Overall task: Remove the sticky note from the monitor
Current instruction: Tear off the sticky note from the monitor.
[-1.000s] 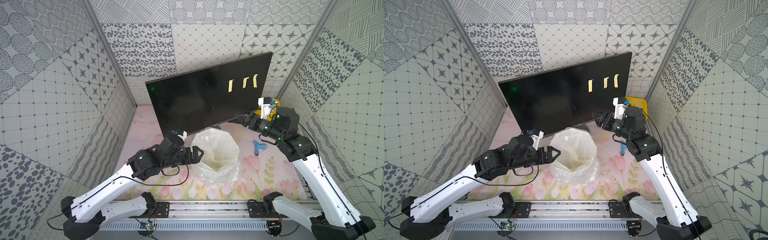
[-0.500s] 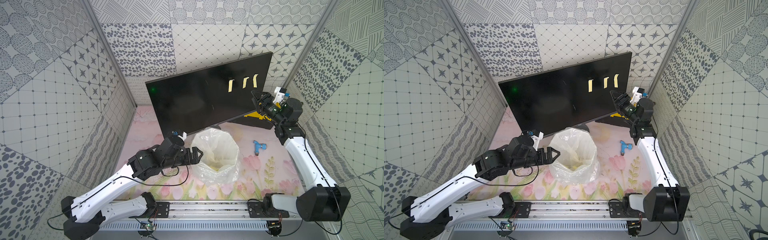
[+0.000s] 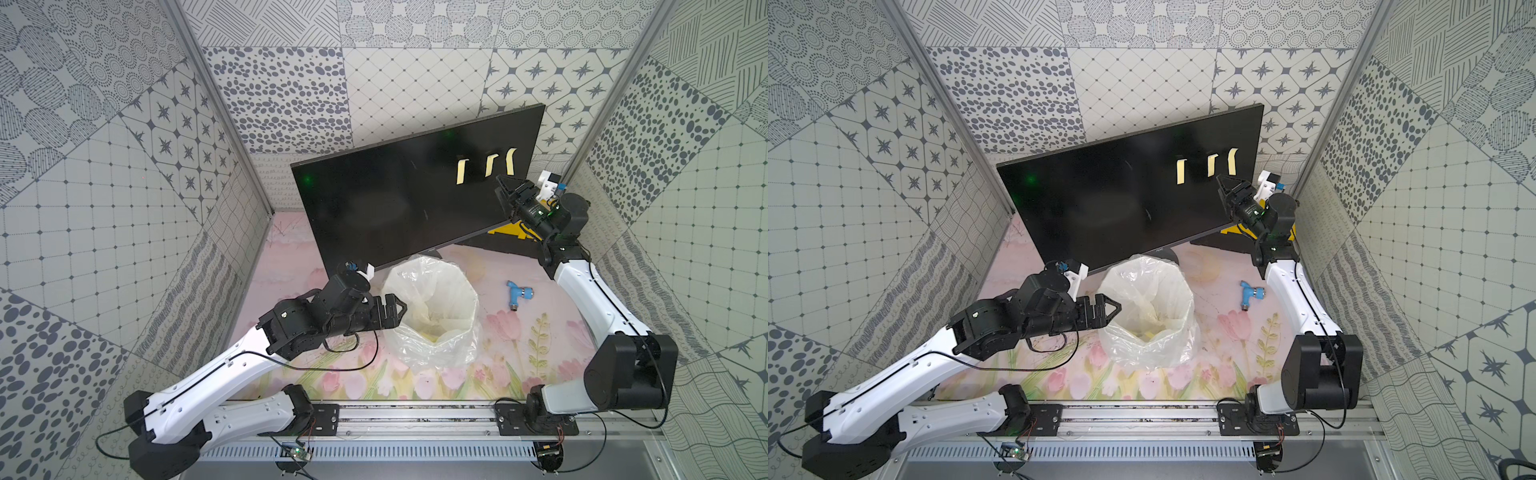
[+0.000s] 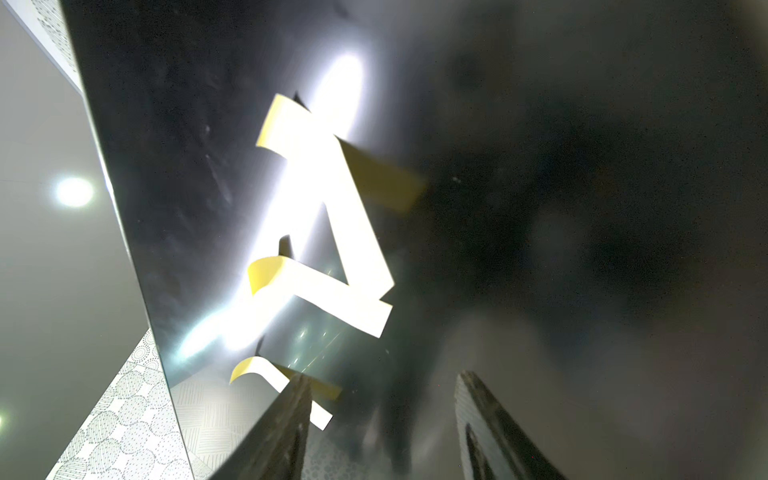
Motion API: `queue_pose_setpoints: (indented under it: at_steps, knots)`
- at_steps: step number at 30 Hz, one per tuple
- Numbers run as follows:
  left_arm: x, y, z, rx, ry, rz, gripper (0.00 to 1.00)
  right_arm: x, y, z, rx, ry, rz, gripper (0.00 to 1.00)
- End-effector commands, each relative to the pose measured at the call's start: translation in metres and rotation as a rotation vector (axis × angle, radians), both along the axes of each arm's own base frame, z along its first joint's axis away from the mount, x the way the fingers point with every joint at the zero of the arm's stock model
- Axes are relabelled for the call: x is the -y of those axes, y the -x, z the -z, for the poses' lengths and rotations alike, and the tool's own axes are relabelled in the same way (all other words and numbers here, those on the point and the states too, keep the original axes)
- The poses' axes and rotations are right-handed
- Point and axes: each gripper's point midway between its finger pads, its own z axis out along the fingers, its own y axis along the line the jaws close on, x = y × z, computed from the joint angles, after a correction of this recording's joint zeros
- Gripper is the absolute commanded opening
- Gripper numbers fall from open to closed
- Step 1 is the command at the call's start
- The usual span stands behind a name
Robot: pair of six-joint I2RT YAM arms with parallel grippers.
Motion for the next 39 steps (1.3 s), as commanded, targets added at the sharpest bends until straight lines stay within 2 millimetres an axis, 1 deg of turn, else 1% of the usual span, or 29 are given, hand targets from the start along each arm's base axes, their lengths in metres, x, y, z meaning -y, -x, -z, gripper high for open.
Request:
queue_pose_setpoints:
  at_steps: [1,8,12,20,27,31,39]
  knots:
    - [0.005,0.001,-0.007,0.025,0.009,0.034,0.99,0.009,0.002,-0.036,0.126,0.009,0.035,0.59]
    - [0.006,0.001,-0.007,0.030,0.011,0.038,0.99,0.036,-0.001,-0.046,0.142,0.005,0.097,0.58]
    - [0.007,0.001,-0.007,0.032,0.011,0.044,0.99,0.043,-0.002,-0.049,0.147,0.006,0.112,0.58]
    - [0.007,0.001,-0.007,0.032,0.008,0.046,0.99,0.043,-0.018,-0.053,0.148,-0.009,0.100,0.58]
    - [0.006,0.000,-0.009,0.038,0.010,0.041,0.99,0.041,-0.031,-0.047,0.131,-0.024,0.086,0.57]
    - [0.007,0.000,-0.008,0.035,0.008,0.042,0.99,0.038,-0.034,-0.047,0.133,-0.026,0.077,0.57]
    - [0.006,0.000,-0.008,0.036,0.006,0.042,0.99,0.026,-0.035,-0.048,0.130,-0.022,0.045,0.50]
